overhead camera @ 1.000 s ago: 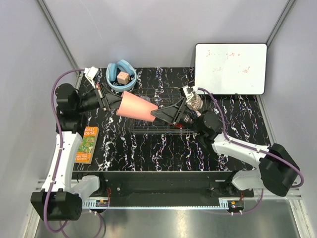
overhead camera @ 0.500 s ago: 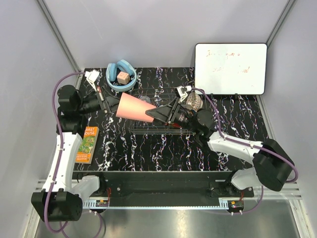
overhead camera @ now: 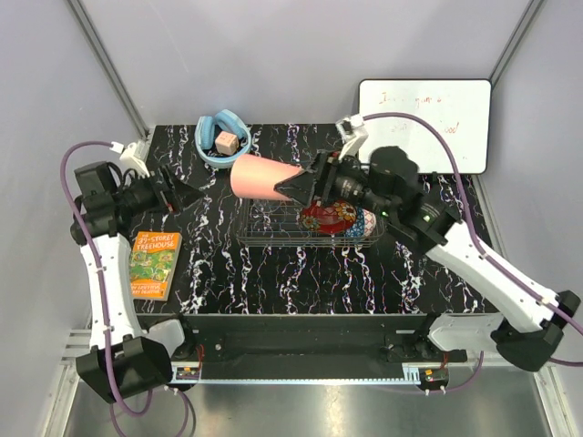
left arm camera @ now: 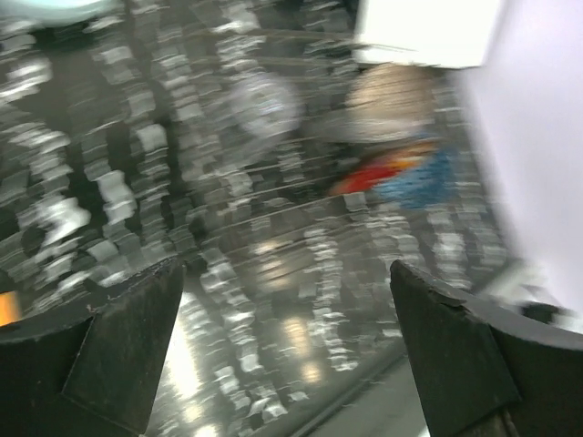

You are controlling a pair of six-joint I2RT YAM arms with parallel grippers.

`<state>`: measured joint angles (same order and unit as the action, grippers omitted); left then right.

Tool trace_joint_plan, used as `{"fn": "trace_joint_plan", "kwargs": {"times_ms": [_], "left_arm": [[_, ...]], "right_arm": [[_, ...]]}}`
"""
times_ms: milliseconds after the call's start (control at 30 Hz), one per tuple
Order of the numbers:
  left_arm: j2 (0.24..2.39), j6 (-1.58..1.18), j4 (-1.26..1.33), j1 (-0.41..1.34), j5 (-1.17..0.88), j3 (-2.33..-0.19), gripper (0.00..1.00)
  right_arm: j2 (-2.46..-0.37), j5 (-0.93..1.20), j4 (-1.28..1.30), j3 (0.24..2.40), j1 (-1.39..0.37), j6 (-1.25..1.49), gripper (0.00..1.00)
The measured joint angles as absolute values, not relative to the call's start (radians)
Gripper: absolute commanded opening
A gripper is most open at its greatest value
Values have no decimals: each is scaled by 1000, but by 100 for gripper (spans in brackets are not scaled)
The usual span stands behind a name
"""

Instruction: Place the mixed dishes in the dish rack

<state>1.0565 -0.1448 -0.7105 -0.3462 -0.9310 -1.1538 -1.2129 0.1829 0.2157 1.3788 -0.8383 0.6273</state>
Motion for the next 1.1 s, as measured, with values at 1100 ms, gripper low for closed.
{"fn": "trace_joint_plan", "kwargs": {"times_ms": [1100], "left_arm": [[925,62,-793,-346,-611,-994,99]], "right_arm": [[-2048,-316,1021,2104,-1021,268,0]]}}
